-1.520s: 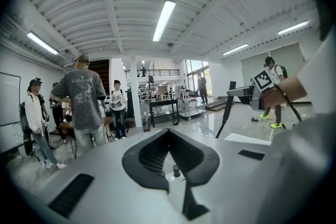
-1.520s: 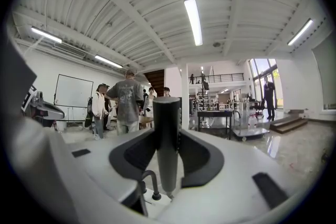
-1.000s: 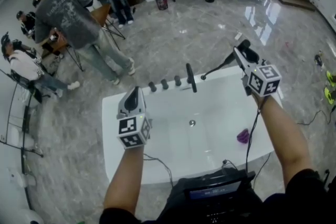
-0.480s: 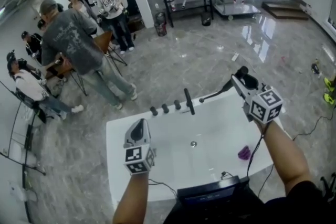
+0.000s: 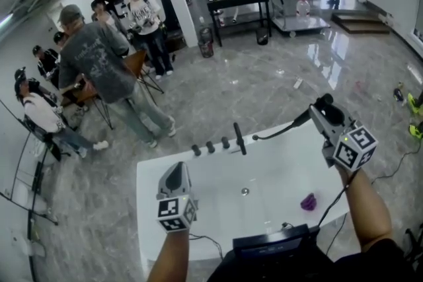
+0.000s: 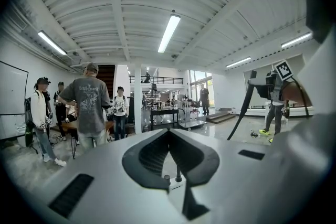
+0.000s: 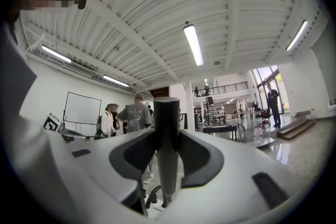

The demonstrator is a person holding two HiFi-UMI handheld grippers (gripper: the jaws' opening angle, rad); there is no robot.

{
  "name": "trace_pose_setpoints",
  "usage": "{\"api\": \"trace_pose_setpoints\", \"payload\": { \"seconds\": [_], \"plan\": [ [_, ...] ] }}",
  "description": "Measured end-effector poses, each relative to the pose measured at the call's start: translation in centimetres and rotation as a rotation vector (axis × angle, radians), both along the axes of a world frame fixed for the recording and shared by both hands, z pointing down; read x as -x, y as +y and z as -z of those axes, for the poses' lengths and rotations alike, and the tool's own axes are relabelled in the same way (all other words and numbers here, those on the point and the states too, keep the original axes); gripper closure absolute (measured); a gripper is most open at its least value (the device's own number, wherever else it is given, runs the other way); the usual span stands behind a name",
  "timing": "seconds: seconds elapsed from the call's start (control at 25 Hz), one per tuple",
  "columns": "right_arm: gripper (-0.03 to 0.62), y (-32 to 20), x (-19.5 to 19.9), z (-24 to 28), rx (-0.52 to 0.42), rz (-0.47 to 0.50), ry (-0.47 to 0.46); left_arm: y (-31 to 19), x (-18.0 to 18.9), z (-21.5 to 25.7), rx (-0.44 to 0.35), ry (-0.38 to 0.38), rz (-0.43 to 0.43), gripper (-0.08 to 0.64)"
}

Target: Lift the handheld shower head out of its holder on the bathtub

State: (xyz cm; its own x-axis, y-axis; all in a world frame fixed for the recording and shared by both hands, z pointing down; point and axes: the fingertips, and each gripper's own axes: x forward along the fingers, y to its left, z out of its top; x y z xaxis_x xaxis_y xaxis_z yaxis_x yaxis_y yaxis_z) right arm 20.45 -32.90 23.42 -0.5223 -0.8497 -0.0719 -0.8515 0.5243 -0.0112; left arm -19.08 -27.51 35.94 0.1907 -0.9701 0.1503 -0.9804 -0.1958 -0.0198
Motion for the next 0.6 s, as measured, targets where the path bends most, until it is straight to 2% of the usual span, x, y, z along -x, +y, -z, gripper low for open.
{"api": "trace_pose_setpoints", "payload": {
  "seconds": [0.16, 0.36, 0.6],
  "plan": [
    [0.448, 2.1, -1.3, 2.4, -0.042, -0.005, -0.018, 0.8, -0.7, -0.2, -0.002, -0.009, 0.000, 0.551],
    [0.448, 5.1, -2.5, 4.7, -0.094, -0.031, -0.020, 1.8, -0.4, 1.4, -0.067, -0.043, 0.016, 0.551],
    [0.448, 7.1, -3.1, 3.7, -0.090, -0.045, -0.078, 4.4, 0.5, 2.1, -0.104, -0.053, 0.044, 0.551]
  ]
}}
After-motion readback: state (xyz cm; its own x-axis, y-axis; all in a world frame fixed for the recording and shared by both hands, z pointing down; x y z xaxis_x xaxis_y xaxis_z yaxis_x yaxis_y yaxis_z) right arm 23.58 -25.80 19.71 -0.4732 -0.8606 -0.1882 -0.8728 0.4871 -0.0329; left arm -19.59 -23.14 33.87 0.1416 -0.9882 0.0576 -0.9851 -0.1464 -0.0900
